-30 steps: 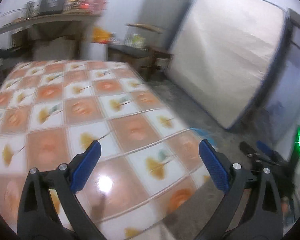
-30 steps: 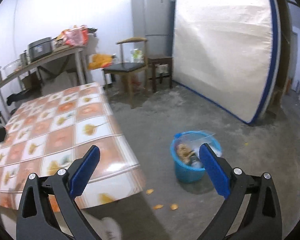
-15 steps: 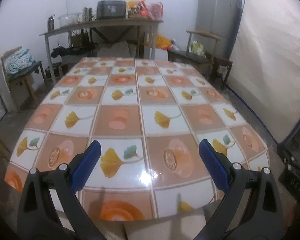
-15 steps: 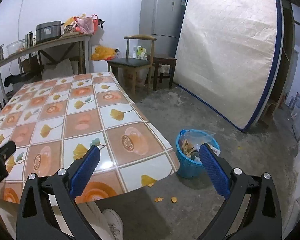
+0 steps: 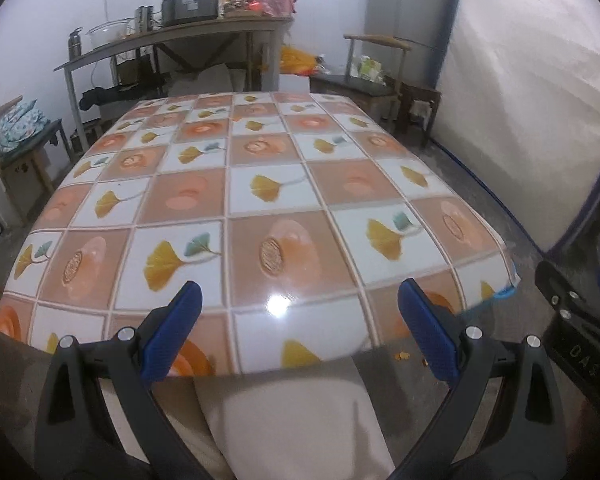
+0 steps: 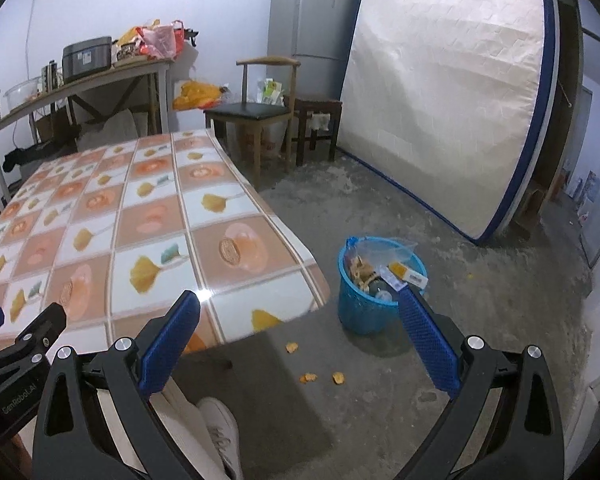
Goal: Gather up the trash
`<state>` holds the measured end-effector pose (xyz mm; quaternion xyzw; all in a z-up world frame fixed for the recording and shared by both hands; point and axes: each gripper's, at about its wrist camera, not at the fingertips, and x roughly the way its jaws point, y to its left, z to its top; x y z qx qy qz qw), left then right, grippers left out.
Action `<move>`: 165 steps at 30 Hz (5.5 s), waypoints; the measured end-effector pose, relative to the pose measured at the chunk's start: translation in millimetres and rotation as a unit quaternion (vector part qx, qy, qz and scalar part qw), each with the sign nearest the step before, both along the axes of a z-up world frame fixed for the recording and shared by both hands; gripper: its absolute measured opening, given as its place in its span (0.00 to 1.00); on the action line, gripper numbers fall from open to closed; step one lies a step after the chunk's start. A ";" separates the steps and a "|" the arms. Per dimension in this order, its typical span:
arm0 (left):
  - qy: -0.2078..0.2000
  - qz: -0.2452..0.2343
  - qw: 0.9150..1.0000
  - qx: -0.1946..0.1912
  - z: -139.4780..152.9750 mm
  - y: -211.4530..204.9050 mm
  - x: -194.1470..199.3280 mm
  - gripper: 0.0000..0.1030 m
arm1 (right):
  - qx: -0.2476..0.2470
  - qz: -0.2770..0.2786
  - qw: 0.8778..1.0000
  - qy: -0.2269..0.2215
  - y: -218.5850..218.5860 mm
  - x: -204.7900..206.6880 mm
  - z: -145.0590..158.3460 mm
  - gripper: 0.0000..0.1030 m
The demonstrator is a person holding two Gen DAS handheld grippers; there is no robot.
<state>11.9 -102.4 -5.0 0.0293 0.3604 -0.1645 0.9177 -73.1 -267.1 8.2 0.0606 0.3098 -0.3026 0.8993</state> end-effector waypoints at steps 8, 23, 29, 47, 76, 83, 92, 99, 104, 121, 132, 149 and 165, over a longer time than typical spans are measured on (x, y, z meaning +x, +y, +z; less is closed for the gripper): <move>0.026 -0.018 0.999 0.025 -9.8 -11.2 -7.5 0.92 | -0.001 0.002 1.000 0.024 -10.6 -15.9 -13.2 0.94; 0.026 0.015 0.999 0.031 -9.3 -6.8 -10.6 0.92 | 0.019 0.011 1.000 0.014 -30.5 -31.3 -17.6 0.94; 0.024 0.017 0.999 0.031 -8.7 -5.9 -10.3 0.92 | 0.019 0.016 1.000 0.013 -28.7 -31.3 -17.4 0.94; 0.016 0.013 0.999 0.033 -6.0 -5.2 -13.1 0.92 | 0.006 0.067 0.997 0.032 -18.4 -29.8 -21.8 0.94; 0.029 0.013 0.999 0.045 -7.4 -5.3 -5.8 0.92 | 0.005 0.061 0.998 0.027 -25.0 -27.6 -18.4 0.94; 0.027 0.013 0.999 0.043 -7.3 -4.0 -4.4 0.92 | -0.001 0.063 0.998 0.027 -22.4 -26.0 -15.2 0.94; 0.029 0.013 0.999 0.043 -6.8 -3.2 -3.2 0.92 | -0.004 0.065 0.997 0.028 -20.7 -24.1 -13.4 0.94; 0.030 0.014 0.999 0.042 -6.9 -1.9 -2.9 0.92 | -0.004 0.065 0.997 0.029 -18.8 -23.3 -13.5 0.94; 0.031 0.013 0.999 0.042 -7.0 -1.7 -2.6 0.92 | -0.004 0.065 0.997 0.029 -18.8 -23.2 -13.6 0.94; 0.035 0.014 0.998 0.043 -11.3 -0.6 -1.8 0.92 | -0.004 0.065 0.997 0.030 -18.2 -22.8 -14.4 0.94; 0.037 0.014 0.998 0.044 -12.7 -0.3 -0.1 0.92 | -0.004 0.066 0.997 0.031 -17.6 -22.5 -14.6 0.94; 0.038 0.014 0.998 0.044 -12.3 -0.3 -0.1 0.92 | -0.004 0.067 0.997 0.030 -18.2 -23.0 -17.6 0.94; 0.039 0.014 0.998 0.044 -13.6 0.6 0.0 0.92 | -0.007 0.073 0.997 0.030 -18.2 -21.7 -18.0 0.94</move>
